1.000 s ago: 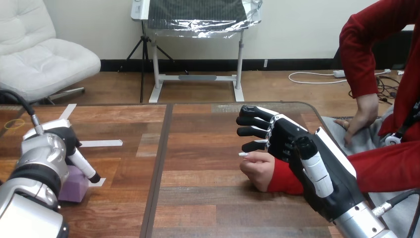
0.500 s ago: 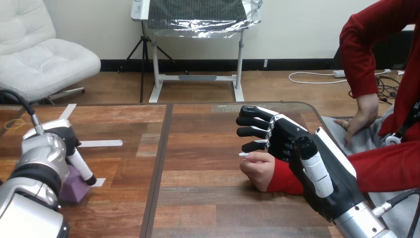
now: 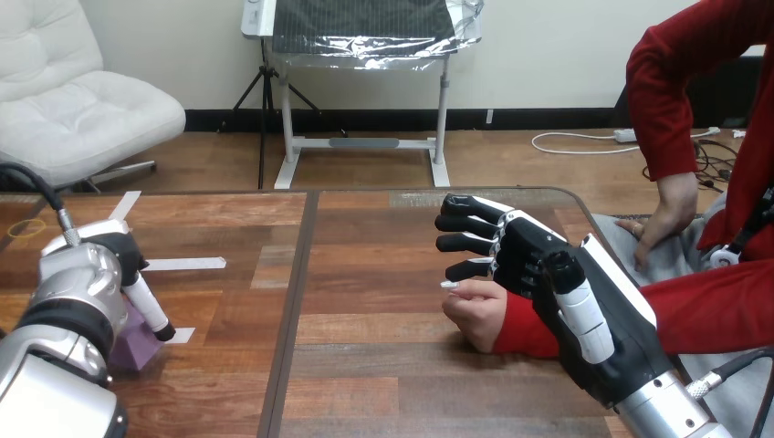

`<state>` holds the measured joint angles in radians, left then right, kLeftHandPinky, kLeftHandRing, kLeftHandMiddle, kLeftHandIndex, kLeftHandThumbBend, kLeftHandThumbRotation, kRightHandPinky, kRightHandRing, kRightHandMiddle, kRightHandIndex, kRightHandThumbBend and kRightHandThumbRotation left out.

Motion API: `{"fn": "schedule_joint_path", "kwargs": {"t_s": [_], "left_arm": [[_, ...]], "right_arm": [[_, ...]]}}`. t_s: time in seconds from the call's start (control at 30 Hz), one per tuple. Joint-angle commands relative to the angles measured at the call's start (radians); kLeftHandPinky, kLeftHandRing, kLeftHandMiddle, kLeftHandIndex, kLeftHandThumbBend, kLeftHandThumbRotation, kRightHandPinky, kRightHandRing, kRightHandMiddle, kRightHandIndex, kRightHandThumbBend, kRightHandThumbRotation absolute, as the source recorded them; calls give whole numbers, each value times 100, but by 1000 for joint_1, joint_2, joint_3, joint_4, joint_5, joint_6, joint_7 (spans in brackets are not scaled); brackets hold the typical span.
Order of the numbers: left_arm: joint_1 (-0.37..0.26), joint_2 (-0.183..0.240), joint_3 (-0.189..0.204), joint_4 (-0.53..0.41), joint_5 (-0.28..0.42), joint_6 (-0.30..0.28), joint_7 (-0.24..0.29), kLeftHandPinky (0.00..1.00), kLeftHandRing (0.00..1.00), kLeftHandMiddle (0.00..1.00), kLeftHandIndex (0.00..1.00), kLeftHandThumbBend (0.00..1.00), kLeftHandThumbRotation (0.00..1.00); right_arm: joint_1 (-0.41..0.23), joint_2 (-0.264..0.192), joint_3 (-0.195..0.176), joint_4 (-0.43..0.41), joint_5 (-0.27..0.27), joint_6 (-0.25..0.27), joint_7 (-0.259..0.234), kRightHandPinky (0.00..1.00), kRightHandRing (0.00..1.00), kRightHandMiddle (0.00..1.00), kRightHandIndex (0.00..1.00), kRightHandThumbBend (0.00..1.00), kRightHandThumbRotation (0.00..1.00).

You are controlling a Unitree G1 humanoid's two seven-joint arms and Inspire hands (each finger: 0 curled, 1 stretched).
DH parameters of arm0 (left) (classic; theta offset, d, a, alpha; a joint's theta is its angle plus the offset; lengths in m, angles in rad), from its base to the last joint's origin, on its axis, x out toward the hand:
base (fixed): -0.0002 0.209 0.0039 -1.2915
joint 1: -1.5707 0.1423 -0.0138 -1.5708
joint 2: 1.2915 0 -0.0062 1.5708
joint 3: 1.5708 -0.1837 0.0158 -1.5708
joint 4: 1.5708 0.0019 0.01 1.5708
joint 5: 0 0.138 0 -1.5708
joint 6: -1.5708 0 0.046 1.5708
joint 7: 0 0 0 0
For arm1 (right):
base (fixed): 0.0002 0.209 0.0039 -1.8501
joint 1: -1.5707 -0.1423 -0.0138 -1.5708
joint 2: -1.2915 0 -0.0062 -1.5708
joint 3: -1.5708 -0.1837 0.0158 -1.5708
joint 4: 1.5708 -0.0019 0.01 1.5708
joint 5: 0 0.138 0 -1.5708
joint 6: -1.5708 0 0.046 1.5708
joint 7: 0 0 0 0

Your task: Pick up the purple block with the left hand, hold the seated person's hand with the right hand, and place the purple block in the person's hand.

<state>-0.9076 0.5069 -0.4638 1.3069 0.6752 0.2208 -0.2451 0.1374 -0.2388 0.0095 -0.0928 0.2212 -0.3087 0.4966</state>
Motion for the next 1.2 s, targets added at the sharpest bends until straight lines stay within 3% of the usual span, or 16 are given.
{"fn": "schedule_joint_path", "kwargs": {"t_s": [0.0,0.5,1.17], "left_arm": [[-83,13,-3,-11,2,-6,21,58,82,87,87,83,14],[-83,13,20,-23,-20,5,35,52,80,88,87,76,30],[-90,15,6,-25,-10,28,20,52,82,91,89,75,35]], "right_arm": [[-40,1,-8,-52,5,-25,-7,70,80,83,83,91,100],[-40,-1,-8,-53,9,-20,-4,69,80,83,83,91,100],[-42,0,-10,-53,5,-22,-9,69,80,82,83,90,100]]}}
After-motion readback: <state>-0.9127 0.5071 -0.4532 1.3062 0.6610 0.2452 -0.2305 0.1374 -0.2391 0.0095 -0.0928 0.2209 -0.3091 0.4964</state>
